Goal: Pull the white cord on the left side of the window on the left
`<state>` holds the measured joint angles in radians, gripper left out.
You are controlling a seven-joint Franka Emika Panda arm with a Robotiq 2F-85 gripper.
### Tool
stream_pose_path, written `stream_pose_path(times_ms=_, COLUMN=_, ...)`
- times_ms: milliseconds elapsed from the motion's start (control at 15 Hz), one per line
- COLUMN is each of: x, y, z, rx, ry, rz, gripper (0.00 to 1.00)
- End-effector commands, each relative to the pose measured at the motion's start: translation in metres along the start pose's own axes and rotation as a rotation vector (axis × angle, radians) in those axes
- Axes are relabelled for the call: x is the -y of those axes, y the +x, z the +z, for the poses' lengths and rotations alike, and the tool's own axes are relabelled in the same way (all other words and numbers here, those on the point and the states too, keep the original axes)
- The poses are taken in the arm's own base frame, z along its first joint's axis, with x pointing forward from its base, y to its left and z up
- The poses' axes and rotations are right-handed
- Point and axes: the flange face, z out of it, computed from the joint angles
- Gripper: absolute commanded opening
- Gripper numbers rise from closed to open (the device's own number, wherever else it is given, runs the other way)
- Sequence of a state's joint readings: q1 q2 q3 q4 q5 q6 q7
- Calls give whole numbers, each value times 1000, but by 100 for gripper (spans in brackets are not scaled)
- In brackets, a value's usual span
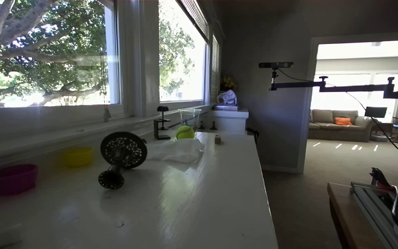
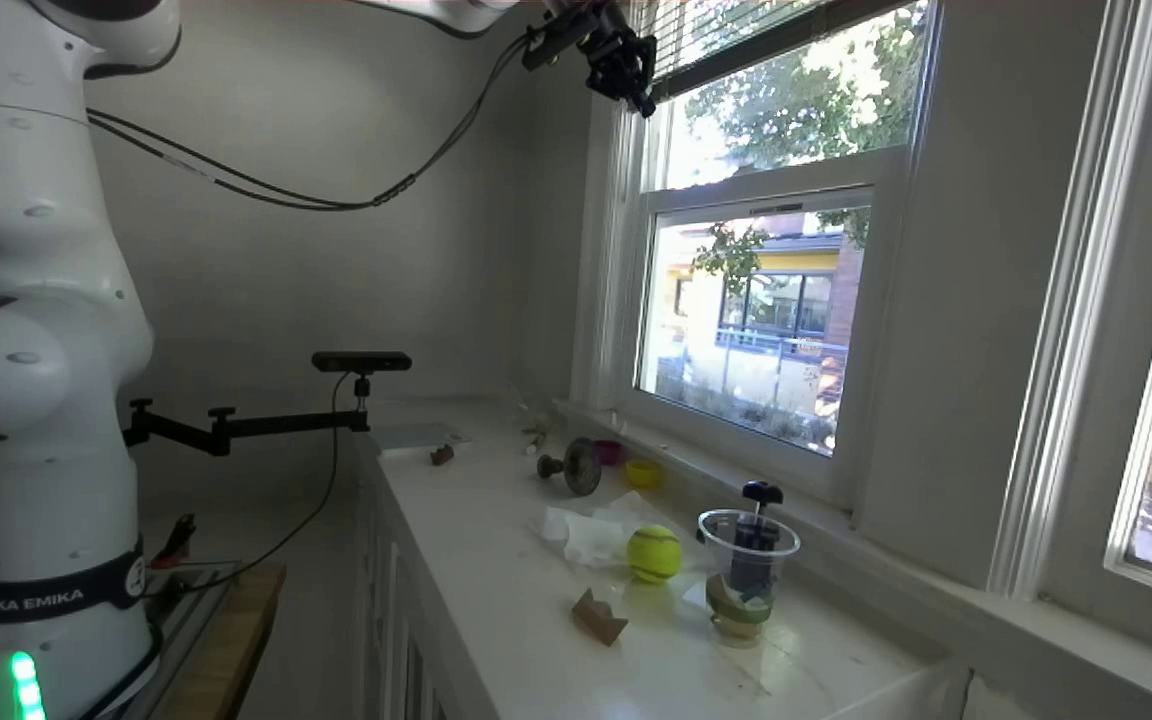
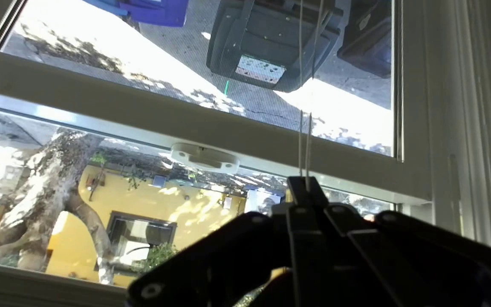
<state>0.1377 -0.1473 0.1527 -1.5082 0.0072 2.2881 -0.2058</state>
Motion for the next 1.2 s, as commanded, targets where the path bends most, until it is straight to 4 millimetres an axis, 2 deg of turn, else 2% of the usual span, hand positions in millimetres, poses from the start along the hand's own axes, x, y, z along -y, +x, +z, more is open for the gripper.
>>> stream_pose_path(times_ms=0, x=-21, y=2, z=4, rx=-1, ry=-39, rz=23, gripper=0)
stream_pose_path(times_ms=467, x=-97, y=-44, z=16, rx=93, ry=-145, rz=171, gripper=0)
stream_pose_path(times_ms=733, x=-131, y=-72, z=23, rx=157, ry=-193, rz=259, gripper=0)
stream_pose_path(times_ms=933, x=-149, y=-96, z=35, rx=212, ry=-210, rz=327, gripper=0)
stream_pose_path(times_ms=1133, x=-151, y=-101, z=35, rx=217, ry=-220, rz=369, gripper=0)
